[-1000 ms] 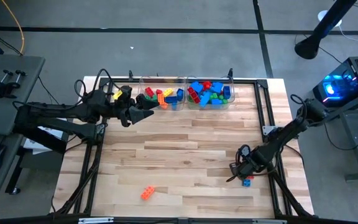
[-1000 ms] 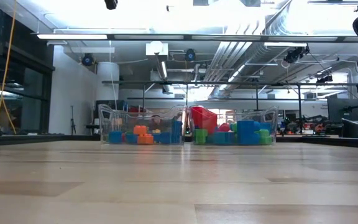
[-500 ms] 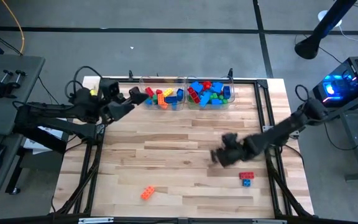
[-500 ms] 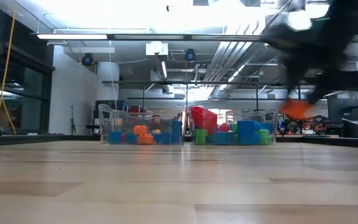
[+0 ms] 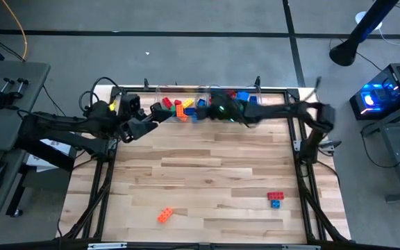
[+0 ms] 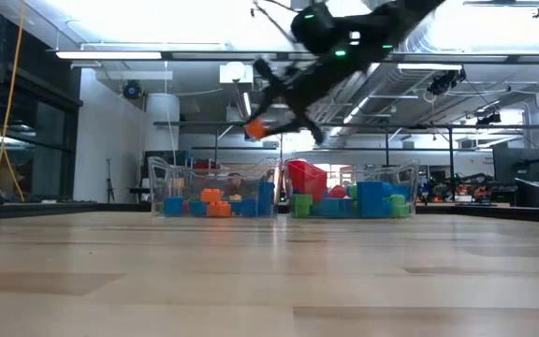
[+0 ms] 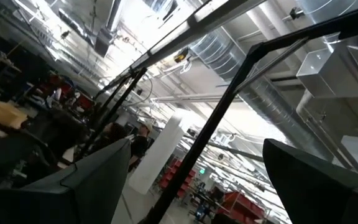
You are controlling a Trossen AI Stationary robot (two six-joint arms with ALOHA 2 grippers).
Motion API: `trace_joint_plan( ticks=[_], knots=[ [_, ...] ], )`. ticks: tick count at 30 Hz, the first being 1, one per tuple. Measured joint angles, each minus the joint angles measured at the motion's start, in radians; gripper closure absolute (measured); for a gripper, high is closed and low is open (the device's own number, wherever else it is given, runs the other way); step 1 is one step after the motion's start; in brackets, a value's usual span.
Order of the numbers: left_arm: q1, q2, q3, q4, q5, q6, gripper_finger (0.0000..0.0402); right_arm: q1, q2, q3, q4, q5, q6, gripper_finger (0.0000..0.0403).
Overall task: Sort blocks by size
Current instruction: Put the orange lego piece into the left transparent bin, then put the red lego piece into the left transparent bin
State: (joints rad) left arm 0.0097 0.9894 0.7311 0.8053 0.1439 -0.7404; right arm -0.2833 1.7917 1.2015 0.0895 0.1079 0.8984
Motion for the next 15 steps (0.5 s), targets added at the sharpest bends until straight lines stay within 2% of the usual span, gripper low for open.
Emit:
trace_joint_plan(
  ticks=[3, 5, 11, 15],
  knots=[
    [-0.005, 0.001, 0.0, -0.001, 0.0, -0.016, 0.005, -0.025, 0.103, 0.18, -0.107, -0.033, -0.088, 0.0266],
    [-0.005, 0.0, 0.0, 0.002, 0.0, -0.017, 0.005, -0.04, 0.155, 0.285, -0.218, -0.034, -0.134, 0.0247],
    [-0.005, -0.007, 0.0, 0.004, 0.0, -0.017, 0.005, -0.079, 0.223, 0.494, -0.5, -0.068, -0.278, 0.0096],
    [-0.005, -0.006, 0.0, 0.002, 0.0, -0.016, 0.005, -0.086, 0.198, 0.516, -0.597, -0.058, -0.362, 0.0051]
  ],
)
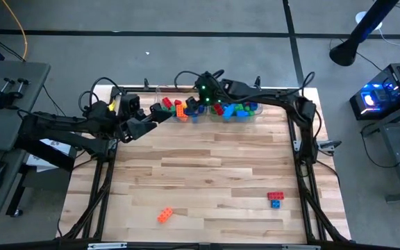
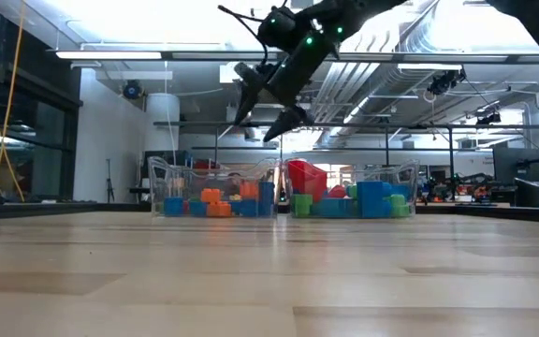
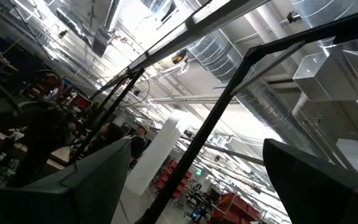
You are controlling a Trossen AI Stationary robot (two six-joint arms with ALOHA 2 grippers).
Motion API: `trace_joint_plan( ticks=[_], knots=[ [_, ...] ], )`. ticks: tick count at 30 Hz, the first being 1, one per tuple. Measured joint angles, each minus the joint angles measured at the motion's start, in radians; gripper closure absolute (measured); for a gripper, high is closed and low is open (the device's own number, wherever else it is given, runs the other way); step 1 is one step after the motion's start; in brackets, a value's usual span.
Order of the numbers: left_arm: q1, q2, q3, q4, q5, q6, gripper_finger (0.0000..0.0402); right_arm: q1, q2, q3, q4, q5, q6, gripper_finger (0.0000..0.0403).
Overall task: Sort blocks by size
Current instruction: Put the red lego piece into the left transparent bin
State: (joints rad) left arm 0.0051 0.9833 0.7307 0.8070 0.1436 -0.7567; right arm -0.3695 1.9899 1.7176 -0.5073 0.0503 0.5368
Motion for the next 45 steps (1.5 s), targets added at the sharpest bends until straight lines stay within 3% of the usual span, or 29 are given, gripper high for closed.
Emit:
trace_joint_plan(
  ticks=[4, 7, 11, 14, 18, 23, 28, 30, 32, 36, 45],
  knots=[
    [0.0, 0.0, 0.0, -0.001, 0.0, 0.0, 0.005, 0.008, -0.038, 0.002, -0.075, 0.022, -0.048, 0.0047],
    [0.0, 0.0, 0.0, -0.002, 0.005, 0.0, 0.005, 0.04, -0.074, 0.002, -0.23, 0.034, -0.126, 0.0047],
    [0.0, 0.0, 0.0, -0.002, 0.059, 0.0, 0.005, 0.136, -0.132, -0.004, -0.487, 0.086, -0.178, 0.0047],
    [-0.001, 0.0, 0.0, -0.003, 0.062, 0.001, 0.005, 0.238, -0.209, -0.105, -0.555, 0.094, -0.114, 0.0047],
    [0.001, 0.0, 0.0, -0.012, 0.062, 0.009, 0.005, 0.413, -0.373, -0.381, -0.542, 0.025, 0.164, 0.0046],
    [0.001, 0.0, 0.0, -0.056, 0.062, 0.002, 0.005, 0.724, -0.575, -0.687, -0.441, -0.072, 0.726, 0.0046],
    [0.002, 0.0, 0.0, -0.129, 0.062, 0.002, 0.005, 1.026, -0.644, -0.769, -0.386, -0.055, 1.413, 0.0046],
    [0.002, 0.001, 0.0, -0.157, 0.062, 0.001, 0.005, 1.113, -0.633, -0.769, -0.408, -0.026, 1.584, 0.0046],
    [0.002, 0.001, 0.0, -0.173, 0.062, 0.001, 0.005, 1.167, -0.618, -0.769, -0.442, -0.03, 1.645, 0.0046],
    [0.002, 0.001, 0.0, -0.187, 0.062, 0.027, 0.005, 1.202, -0.597, -0.77, -0.522, -0.068, 1.42, 0.0046],
    [0.002, 0.001, 0.0, -0.189, 0.058, 0.043, 0.005, 1.202, -0.547, -0.773, -0.559, -0.109, 0.431, 0.0046]
  ],
)
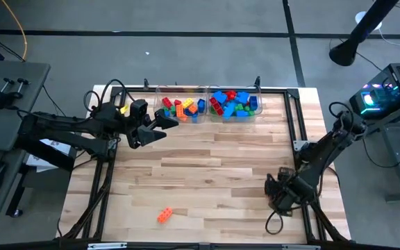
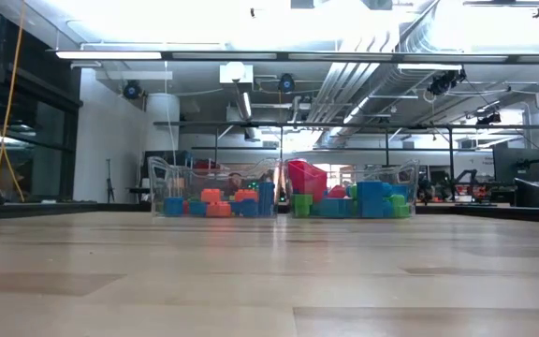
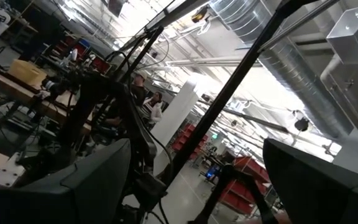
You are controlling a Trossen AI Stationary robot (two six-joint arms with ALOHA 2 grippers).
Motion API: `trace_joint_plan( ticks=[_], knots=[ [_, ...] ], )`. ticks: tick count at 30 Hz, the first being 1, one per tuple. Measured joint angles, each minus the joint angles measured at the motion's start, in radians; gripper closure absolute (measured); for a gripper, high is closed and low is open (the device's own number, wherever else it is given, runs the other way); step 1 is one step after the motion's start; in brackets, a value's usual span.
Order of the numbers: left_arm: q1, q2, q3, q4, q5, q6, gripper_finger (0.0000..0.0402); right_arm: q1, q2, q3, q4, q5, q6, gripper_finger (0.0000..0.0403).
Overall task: Sort blocks by size
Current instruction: Put the red lego piece into the left transparent bin
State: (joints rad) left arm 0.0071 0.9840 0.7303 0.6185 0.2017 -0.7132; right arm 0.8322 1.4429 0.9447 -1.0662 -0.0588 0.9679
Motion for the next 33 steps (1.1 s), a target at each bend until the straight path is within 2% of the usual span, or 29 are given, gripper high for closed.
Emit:
trace_joint_plan(
  ticks=[3, 6, 12, 19, 24, 28, 33],
  knots=[
    [0.0, 0.0, 0.0, -0.001, 0.0, 0.0, 0.005, 0.001, 0.024, 0.0, 0.01, -0.018, -0.191, 0.0046],
    [0.0, 0.0, 0.0, -0.001, -0.001, 0.0, 0.005, 0.006, 0.051, -0.006, 0.017, -0.022, -0.296, 0.0046],
    [0.0, 0.0, 0.0, -0.001, -0.002, -0.012, 0.005, 0.006, 0.057, -0.121, 0.101, -0.074, -0.162, 0.0046],
    [0.0, 0.0, 0.0, -0.001, -0.014, -0.019, 0.005, 0.006, 0.057, -0.217, 0.288, -0.055, -0.164, 0.0046],
    [0.0, 0.0, 0.0, -0.001, -0.029, -0.019, 0.005, 0.005, 0.054, -0.246, 0.289, -0.039, -0.164, 0.0053],
    [0.0, 0.0, 0.0, -0.001, -0.055, -0.018, 0.005, 0.005, 0.054, -0.252, 0.282, -0.033, -0.166, 0.01],
    [0.0, 0.0, 0.0, -0.001, -0.059, -0.017, 0.005, 0.005, 0.056, -0.235, 0.259, -0.019, -0.165, 0.0217]
  ],
)
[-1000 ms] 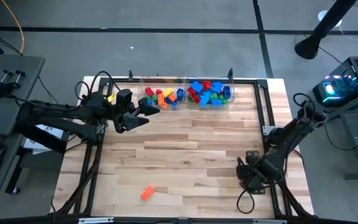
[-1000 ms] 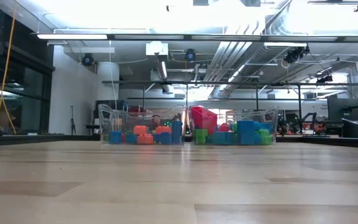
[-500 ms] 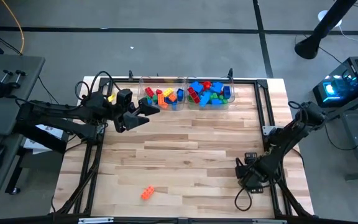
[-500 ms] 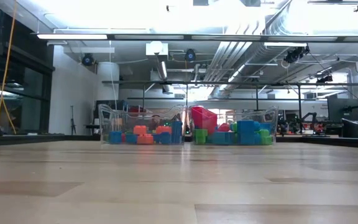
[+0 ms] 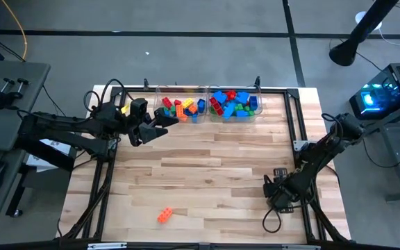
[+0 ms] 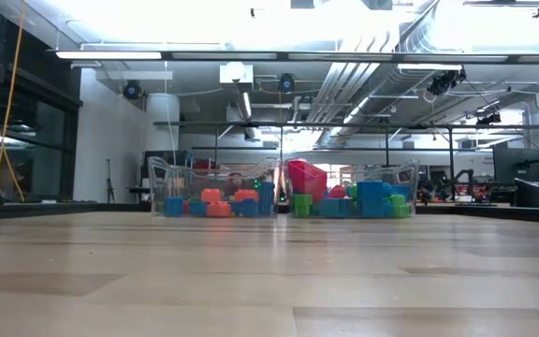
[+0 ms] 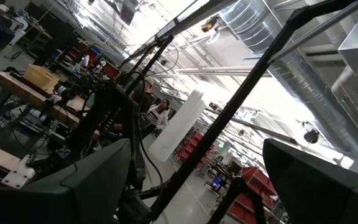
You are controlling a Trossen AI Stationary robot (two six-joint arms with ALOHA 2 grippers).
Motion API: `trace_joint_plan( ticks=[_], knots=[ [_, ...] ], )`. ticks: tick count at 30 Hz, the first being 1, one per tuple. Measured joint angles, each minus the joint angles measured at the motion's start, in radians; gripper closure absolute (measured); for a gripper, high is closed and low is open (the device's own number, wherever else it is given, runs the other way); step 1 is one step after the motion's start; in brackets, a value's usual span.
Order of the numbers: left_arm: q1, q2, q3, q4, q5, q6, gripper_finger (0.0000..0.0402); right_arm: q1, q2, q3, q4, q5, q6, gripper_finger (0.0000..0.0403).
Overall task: Sort blocks by size
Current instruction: Put the red lego piece into the left transparent bin
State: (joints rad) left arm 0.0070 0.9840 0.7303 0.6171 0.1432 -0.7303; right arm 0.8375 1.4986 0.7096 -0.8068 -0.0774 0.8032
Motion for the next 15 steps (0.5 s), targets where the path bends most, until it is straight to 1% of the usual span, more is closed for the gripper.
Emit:
trace_joint_plan(
  ticks=[2, 4, 6, 9, 12, 15],
  knots=[
    [0.0, 0.0, 0.0, 0.0, 0.003, 0.0, 0.005, -0.002, 0.004, 0.022, -0.033, 0.018, 0.0, 0.0266],
    [0.0, 0.0, 0.0, 0.0, 0.02, 0.001, 0.005, -0.022, 0.003, 0.056, -0.09, 0.045, -0.01, 0.0266],
    [0.0, 0.0, 0.0, 0.0, 0.039, 0.014, 0.005, -0.061, 0.002, 0.104, -0.139, 0.103, -0.052, 0.0265],
    [0.0, 0.0, 0.0, 0.002, 0.052, 0.034, 0.005, -0.157, 0.001, 0.187, -0.17, 0.25, -0.152, 0.0265],
    [0.0, 0.0, 0.0, 0.01, 0.054, 0.035, 0.005, -0.297, 0.001, 0.257, -0.054, 0.411, -0.288, 0.0265],
    [0.0, -0.001, 0.0, 0.011, 0.055, 0.03, 0.005, -0.47, 0.002, 0.286, 0.197, 0.501, -0.46, 0.0265]
  ],
)
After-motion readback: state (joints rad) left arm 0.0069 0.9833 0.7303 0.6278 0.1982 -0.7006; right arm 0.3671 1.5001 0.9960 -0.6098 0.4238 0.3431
